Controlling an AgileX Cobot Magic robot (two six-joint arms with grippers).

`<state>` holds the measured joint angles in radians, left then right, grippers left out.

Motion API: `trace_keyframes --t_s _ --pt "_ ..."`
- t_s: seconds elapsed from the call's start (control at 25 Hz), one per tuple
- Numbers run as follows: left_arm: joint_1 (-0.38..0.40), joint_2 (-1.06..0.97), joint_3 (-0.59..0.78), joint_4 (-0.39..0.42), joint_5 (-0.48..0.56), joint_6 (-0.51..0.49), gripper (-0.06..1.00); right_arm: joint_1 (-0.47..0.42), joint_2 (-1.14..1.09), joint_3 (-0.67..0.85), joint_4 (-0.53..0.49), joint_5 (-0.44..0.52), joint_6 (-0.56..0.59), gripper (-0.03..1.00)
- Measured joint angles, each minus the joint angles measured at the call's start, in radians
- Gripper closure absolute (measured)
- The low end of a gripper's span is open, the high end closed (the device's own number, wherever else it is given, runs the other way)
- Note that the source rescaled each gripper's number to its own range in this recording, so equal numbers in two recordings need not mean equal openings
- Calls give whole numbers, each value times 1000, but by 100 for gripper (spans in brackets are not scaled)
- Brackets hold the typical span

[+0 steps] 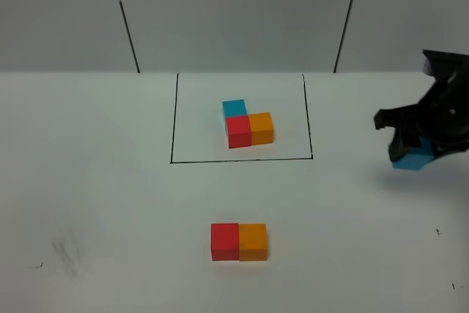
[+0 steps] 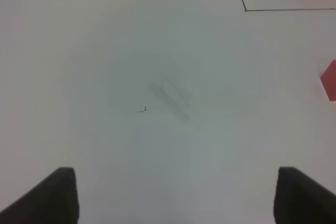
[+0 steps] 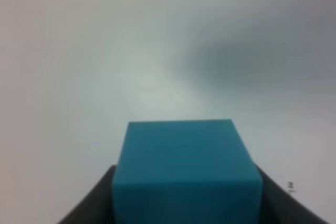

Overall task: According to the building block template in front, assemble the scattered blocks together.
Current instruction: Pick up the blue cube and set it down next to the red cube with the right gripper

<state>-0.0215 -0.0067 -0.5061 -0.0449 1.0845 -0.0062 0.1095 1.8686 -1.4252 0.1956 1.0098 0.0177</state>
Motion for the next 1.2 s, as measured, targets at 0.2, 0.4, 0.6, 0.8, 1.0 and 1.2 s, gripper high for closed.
trace_keyframes --t_s 0.2,0.4,0.6,0.8,1.0,1.2 --pt "0 0 0 0 0 0 1 205 -1 -134 -144 23 174 75" --pt "0 0 0 0 0 0 1 378 36 -237 -310 36 502 75" --pt "0 0 0 0 0 0 1 405 131 -369 -223 164 577 75" --pt "0 0 0 0 0 0 1 423 232 -474 -83 197 504 75" --pt "0 0 0 0 0 0 1 494 282 -497 -109 199 580 75" --pt "0 0 0 0 0 0 1 550 296 -497 -190 199 665 75"
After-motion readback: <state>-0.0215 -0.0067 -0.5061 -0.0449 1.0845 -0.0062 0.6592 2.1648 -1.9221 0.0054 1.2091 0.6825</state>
